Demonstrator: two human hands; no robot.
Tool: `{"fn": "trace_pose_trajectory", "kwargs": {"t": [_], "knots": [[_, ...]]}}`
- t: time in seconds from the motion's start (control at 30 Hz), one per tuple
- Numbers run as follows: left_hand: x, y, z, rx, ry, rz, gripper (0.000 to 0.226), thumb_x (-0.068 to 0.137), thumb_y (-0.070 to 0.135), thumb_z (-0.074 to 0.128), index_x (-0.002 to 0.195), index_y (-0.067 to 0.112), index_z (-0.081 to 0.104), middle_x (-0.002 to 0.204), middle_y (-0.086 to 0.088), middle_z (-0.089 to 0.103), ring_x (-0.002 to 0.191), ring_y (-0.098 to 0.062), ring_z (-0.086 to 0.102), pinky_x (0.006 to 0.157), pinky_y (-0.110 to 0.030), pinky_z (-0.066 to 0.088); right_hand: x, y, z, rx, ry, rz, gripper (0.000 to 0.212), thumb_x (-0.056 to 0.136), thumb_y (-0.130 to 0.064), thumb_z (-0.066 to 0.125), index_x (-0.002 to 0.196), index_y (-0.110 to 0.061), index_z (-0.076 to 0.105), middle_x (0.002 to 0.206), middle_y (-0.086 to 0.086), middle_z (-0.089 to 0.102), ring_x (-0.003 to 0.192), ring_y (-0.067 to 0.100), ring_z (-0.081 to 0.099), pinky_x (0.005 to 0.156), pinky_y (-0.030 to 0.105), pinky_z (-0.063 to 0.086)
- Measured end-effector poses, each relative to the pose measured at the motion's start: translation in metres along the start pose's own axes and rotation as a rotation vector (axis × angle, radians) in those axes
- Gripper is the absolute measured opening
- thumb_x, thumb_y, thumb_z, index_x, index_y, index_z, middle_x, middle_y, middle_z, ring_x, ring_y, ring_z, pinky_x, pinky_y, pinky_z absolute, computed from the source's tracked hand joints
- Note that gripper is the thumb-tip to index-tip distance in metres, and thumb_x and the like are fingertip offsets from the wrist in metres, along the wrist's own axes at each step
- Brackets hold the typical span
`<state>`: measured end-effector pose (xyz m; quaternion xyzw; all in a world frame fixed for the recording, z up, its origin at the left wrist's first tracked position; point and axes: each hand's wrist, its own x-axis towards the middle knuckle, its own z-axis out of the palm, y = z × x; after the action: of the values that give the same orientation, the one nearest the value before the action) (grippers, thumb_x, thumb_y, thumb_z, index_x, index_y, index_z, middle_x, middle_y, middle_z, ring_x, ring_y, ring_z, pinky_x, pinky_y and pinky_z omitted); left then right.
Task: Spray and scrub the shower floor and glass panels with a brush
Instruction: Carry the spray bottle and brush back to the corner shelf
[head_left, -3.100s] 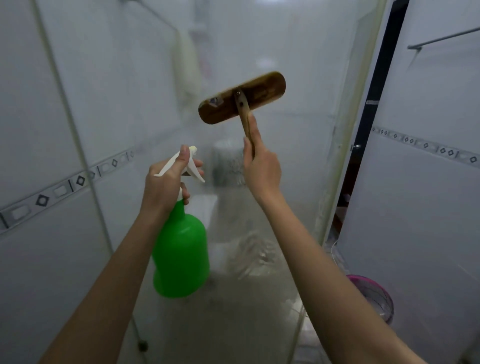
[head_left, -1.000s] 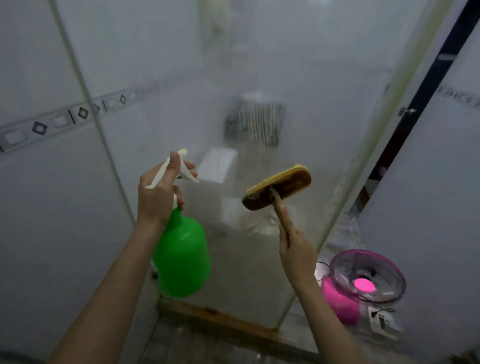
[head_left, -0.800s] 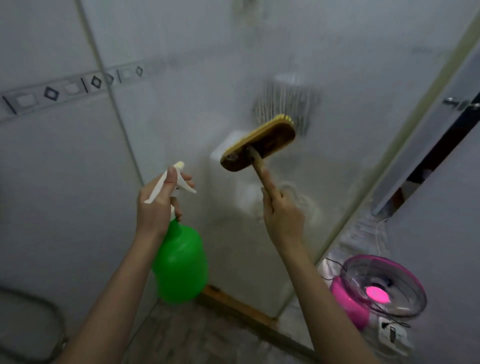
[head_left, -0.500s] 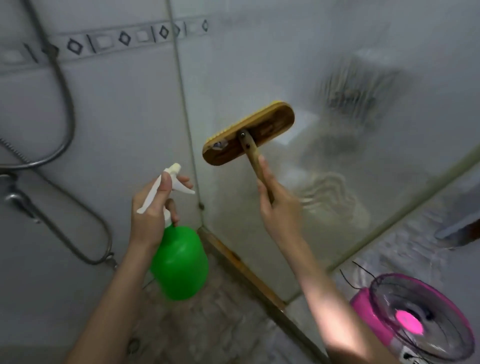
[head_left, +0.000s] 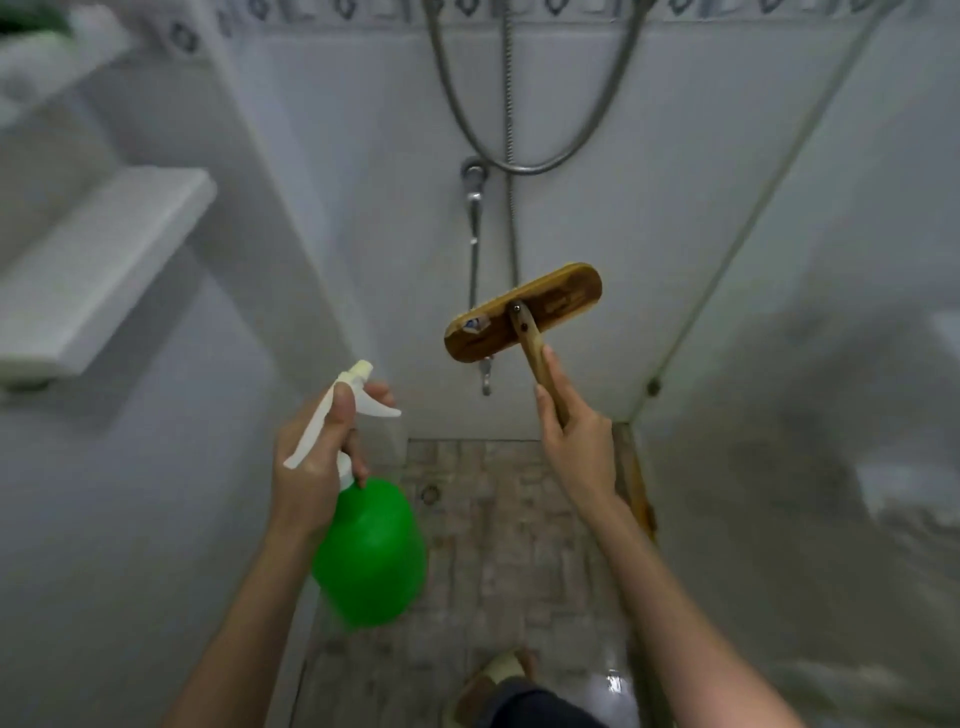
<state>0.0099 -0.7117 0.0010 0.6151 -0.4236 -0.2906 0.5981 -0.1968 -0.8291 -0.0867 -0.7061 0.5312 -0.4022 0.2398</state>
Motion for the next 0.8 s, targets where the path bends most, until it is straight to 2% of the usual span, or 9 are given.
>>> {"fn": "trace_pose_trajectory", "kwargs": {"t": [0.1,0.17,0.27,0.43,0.5,0.6,0.67,0.73,0.8], "knots": [[-0.064,0.007,-0.052,0.063,0.197,0.013,0.035,0.093,0.055,0.043,0.093,0.047,0.077,0.083,-0.038,0.062,0.041,-0.013,0.043,0.051,-0.022,0.042,-0.043,-0.026,0.032,0.099,-0.212,-0.079,0.051,0.099,-0.034,0.049,0.146,-0.046,0.03,0.086,0.012,0.071,0.055,0.018,0.059,0.051,0.032,0.05],[-0.114,0.014,-0.082,0.088,0.353,-0.003,0.033,0.094,0.056,0.043,0.096,0.051,0.075,0.085,-0.029,0.067,0.044,-0.014,0.043,0.056,-0.025,0.042,-0.077,-0.046,0.047,0.175,-0.347,-0.117,0.051,0.099,-0.037,0.047,0.144,-0.051,0.028,0.077,0.01,0.069,0.054,0.017,0.058,0.05,0.036,0.05],[-0.193,0.027,-0.114,0.133,0.585,0.001,0.034,0.096,0.055,0.042,0.096,0.049,0.075,0.093,-0.001,0.075,0.045,-0.016,0.042,0.053,-0.023,0.043,-0.129,-0.071,0.062,0.225,-0.537,-0.216,0.048,0.098,-0.04,0.047,0.143,-0.047,0.03,0.063,0.007,0.062,0.043,0.007,0.044,0.042,0.023,0.036],[-0.313,0.043,-0.141,0.192,0.894,-0.041,0.04,0.093,0.068,0.045,0.095,0.043,0.075,0.103,0.0,0.074,0.045,-0.019,0.042,0.048,-0.023,0.041,-0.208,-0.111,0.069,0.297,-0.832,-0.368,0.048,0.098,-0.036,0.051,0.144,-0.037,0.036,0.054,-0.005,0.054,0.041,0.005,0.044,0.041,0.014,0.032],[-0.354,0.05,-0.143,0.202,1.014,-0.086,0.039,0.091,0.07,0.045,0.093,0.045,0.075,0.103,0.002,0.074,0.047,-0.019,0.042,0.048,-0.024,0.041,-0.239,-0.125,0.072,0.318,-0.948,-0.431,0.049,0.097,-0.037,0.051,0.143,-0.04,0.034,0.059,-0.005,0.059,0.044,0.005,0.049,0.043,0.015,0.037],[-0.401,0.061,-0.145,0.236,1.193,-0.09,0.035,0.095,0.055,0.041,0.09,0.049,0.075,0.096,0.011,0.075,0.046,-0.019,0.043,0.048,-0.02,0.042,-0.278,-0.143,0.081,0.319,-1.119,-0.5,0.05,0.097,-0.039,0.052,0.145,-0.037,0.038,0.082,0.003,0.071,0.055,0.01,0.061,0.054,0.026,0.053],[-0.428,0.065,-0.146,0.234,1.307,-0.077,0.039,0.095,0.061,0.044,0.095,0.039,0.077,0.094,0.012,0.075,0.043,-0.018,0.042,0.047,-0.02,0.041,-0.301,-0.152,0.09,0.333,-1.218,-0.554,0.05,0.097,-0.037,0.052,0.145,-0.03,0.041,0.096,0.005,0.072,0.063,0.015,0.065,0.059,0.033,0.058],[-0.456,0.065,-0.147,0.243,1.445,-0.084,0.07,0.09,0.073,0.047,0.102,0.01,0.075,0.094,0.008,0.075,0.041,-0.019,0.042,0.046,-0.022,0.039,-0.324,-0.157,0.099,0.344,-1.329,-0.6,0.05,0.097,-0.039,0.051,0.145,-0.029,0.041,0.1,0.004,0.072,0.069,0.013,0.067,0.062,0.037,0.058],[-0.483,0.062,-0.148,0.263,1.564,-0.072,0.076,0.09,0.074,0.046,0.101,0.004,0.074,0.1,0.002,0.074,0.042,-0.023,0.043,0.045,-0.025,0.038,-0.346,-0.159,0.11,0.358,-1.424,-0.671,0.049,0.097,-0.04,0.05,0.144,-0.03,0.043,0.078,-0.009,0.067,0.057,0.003,0.06,0.049,0.025,0.05]]}}
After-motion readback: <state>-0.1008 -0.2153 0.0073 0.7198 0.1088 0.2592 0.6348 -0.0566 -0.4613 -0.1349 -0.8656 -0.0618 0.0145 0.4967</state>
